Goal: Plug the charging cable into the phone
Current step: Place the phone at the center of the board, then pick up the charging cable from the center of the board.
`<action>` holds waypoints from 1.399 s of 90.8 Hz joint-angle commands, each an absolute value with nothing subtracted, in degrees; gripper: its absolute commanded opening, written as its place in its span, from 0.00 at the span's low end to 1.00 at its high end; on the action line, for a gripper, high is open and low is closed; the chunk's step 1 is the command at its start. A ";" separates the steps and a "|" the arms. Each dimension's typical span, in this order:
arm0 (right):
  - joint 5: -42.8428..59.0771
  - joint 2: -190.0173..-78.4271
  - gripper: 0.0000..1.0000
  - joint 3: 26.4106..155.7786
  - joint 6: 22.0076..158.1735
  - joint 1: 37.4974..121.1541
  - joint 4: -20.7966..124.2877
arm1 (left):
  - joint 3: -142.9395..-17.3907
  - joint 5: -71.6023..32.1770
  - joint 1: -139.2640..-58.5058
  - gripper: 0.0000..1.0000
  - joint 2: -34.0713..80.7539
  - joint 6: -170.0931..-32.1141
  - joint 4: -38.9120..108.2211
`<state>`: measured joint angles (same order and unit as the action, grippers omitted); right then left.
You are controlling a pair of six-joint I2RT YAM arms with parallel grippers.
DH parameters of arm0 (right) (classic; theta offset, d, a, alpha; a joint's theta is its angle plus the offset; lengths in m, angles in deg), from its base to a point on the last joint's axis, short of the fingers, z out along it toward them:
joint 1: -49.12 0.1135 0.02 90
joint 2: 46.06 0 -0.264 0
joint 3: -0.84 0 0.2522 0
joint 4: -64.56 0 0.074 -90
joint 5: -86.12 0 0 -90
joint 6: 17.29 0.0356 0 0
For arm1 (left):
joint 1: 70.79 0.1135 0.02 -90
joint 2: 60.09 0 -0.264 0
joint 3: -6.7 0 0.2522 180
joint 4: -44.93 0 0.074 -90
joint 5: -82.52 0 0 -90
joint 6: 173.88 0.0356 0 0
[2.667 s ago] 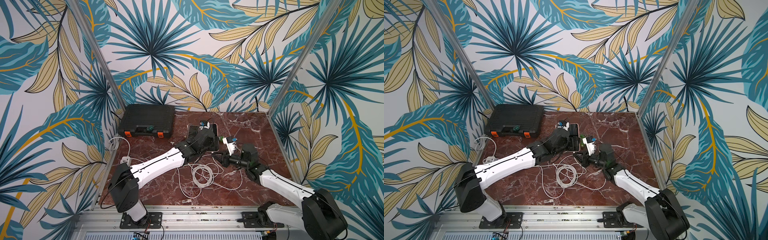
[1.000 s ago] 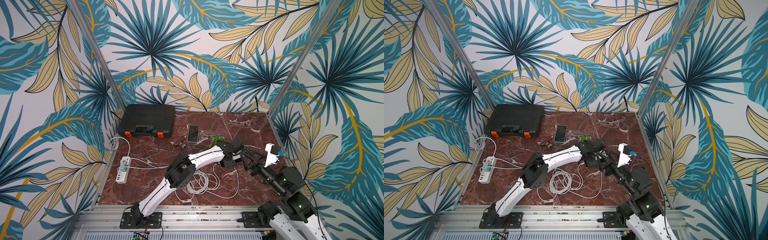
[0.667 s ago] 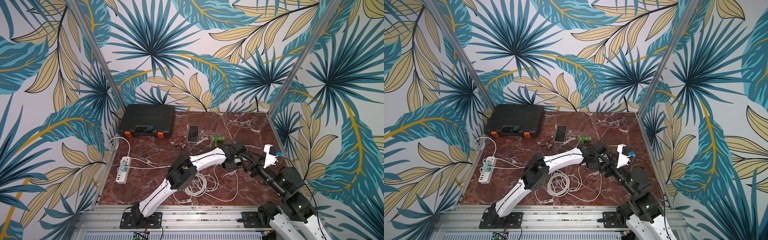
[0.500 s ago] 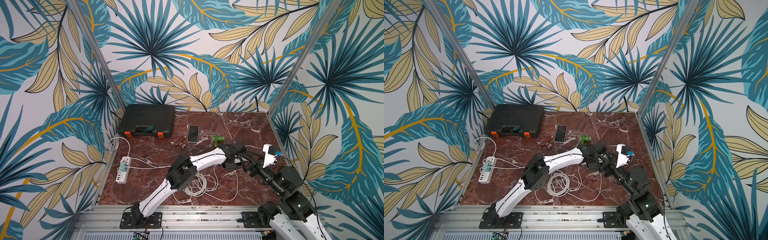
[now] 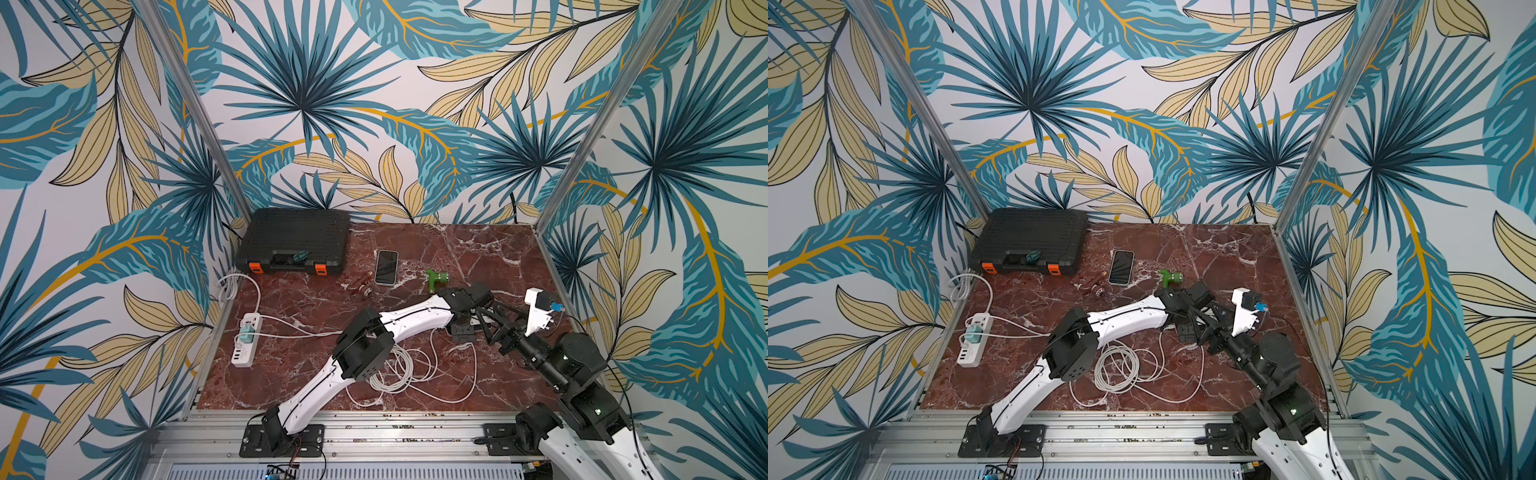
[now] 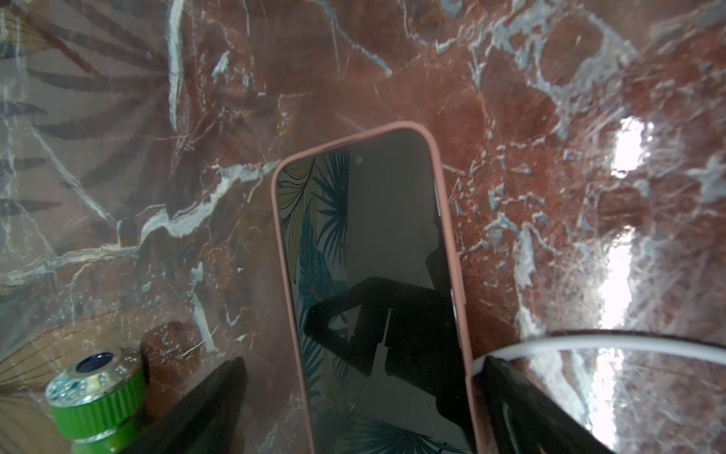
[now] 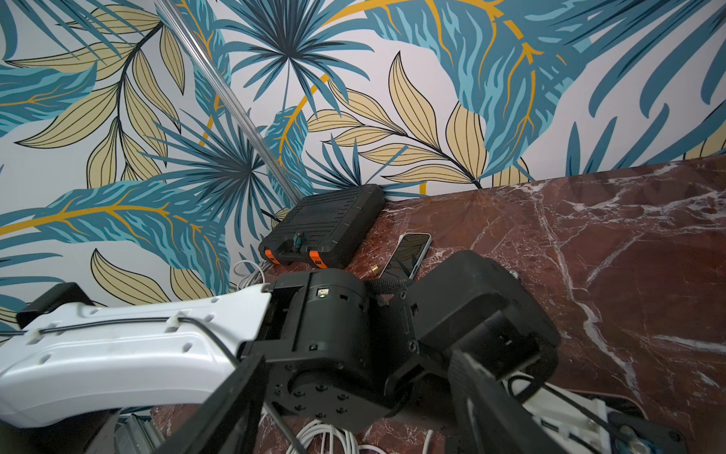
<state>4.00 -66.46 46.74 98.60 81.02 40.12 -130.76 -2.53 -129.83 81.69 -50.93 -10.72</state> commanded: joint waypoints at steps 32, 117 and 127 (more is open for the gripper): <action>21.84 -62.52 0.87 46.50 89.03 81.04 50.93 | -130.93 6.46 -122.08 1.00 69.31 -76.65 -1.68; 18.21 -106.41 0.72 45.16 100.30 81.24 62.95 | -66.19 2.89 -115.74 0.75 25.14 -128.70 -8.58; 18.20 -108.32 0.71 45.09 100.48 81.28 63.01 | -68.57 2.89 -119.07 0.71 27.72 -128.97 -11.04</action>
